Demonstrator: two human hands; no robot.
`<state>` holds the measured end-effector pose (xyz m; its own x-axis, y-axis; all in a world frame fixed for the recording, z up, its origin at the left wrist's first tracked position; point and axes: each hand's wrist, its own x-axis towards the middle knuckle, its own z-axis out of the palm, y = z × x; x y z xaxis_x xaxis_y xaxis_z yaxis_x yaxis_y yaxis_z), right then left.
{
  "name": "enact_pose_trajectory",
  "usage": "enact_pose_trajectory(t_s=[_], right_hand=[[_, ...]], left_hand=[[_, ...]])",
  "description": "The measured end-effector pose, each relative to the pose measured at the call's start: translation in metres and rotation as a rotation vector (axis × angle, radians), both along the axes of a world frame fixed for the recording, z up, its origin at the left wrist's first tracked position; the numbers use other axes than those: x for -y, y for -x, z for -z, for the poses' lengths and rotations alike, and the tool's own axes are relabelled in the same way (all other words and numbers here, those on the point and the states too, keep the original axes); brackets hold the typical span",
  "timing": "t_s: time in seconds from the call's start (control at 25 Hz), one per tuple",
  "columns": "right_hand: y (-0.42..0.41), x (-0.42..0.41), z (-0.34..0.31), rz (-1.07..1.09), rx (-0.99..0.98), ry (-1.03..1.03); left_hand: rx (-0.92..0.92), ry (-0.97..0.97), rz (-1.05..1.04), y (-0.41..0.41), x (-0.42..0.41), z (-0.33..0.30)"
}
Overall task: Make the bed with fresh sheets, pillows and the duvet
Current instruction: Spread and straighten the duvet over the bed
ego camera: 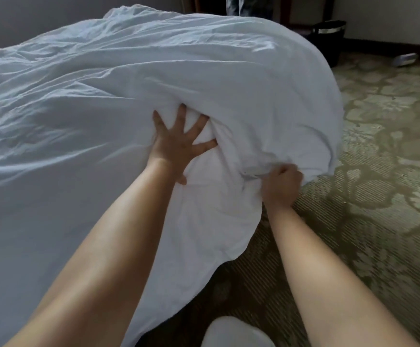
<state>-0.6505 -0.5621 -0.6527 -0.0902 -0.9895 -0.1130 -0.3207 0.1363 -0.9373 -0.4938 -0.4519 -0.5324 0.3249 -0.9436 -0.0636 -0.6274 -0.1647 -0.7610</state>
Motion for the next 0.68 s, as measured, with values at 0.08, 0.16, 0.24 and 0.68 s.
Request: enact_pose_trajectory(t_s=[0.08, 0.16, 0.24, 0.68], right_hand=[[0.003, 0.011, -0.001, 0.238, 0.342, -0.139], [0.000, 0.023, -0.009, 0.194, 0.560, -0.281], [-0.004, 0.030, -0.015, -0.005, 0.500, -0.259], [0.029, 0.050, -0.033, -0.105, -0.703, 0.487]], left_hand=[[-0.003, -0.004, -0.022, 0.001, 0.001, -0.001], [-0.016, -0.001, -0.029, 0.003, 0.002, 0.000], [-0.022, 0.005, -0.024, 0.003, 0.004, -0.002], [0.002, 0.018, -0.093, 0.012, 0.004, -0.002]])
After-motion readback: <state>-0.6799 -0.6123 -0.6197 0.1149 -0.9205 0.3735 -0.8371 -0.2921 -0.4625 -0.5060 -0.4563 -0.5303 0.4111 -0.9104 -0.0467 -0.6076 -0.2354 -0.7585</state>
